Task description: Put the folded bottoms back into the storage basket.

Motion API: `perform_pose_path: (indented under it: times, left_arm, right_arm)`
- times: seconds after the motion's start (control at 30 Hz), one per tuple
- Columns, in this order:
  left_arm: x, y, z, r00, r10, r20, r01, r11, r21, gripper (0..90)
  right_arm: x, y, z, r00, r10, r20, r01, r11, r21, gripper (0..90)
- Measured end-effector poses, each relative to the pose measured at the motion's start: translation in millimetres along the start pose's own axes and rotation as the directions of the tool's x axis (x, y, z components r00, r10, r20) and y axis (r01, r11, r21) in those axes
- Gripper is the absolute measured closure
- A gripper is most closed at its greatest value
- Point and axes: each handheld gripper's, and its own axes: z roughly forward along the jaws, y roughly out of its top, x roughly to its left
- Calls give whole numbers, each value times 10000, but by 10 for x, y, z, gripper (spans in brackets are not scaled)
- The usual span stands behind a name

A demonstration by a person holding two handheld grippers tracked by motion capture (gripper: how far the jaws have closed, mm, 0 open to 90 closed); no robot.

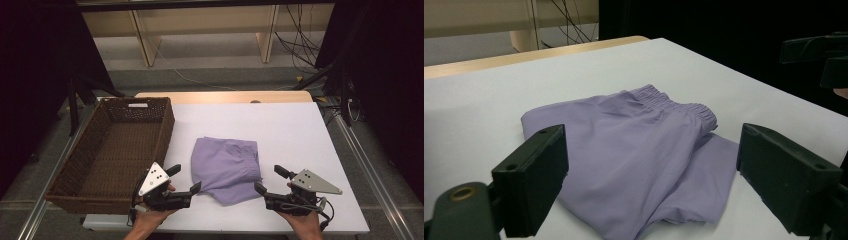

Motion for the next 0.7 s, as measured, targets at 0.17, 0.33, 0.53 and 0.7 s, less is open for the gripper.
perform_pose_path:
  times: [0.17, 0.33, 0.53, 0.7]
  left_arm:
    - [-3, -1, 6, 10000, -7, -19, 7, 10000, 33, 134]
    - [-9, 0, 10, 10000, -66, 3, 66, 10000, 61, 136]
    - [-20, -9, 40, 9999, -128, 58, 127, 9998, 176, 141]
    - [-13, -6, 56, 9980, -581, 251, 575, 9980, 250, 143]
  right_arm:
    - [-2, 1, 0, 10000, -50, 3, 50, 10000, -1, 172]
    - [-2, 6, 3, 10000, -89, 21, 89, 10000, -25, 173]
    - [2, 11, 2, 9998, -207, 85, 207, 9998, -30, 174]
    - [4, 17, 2, 9994, -305, 133, 305, 9995, -24, 174]
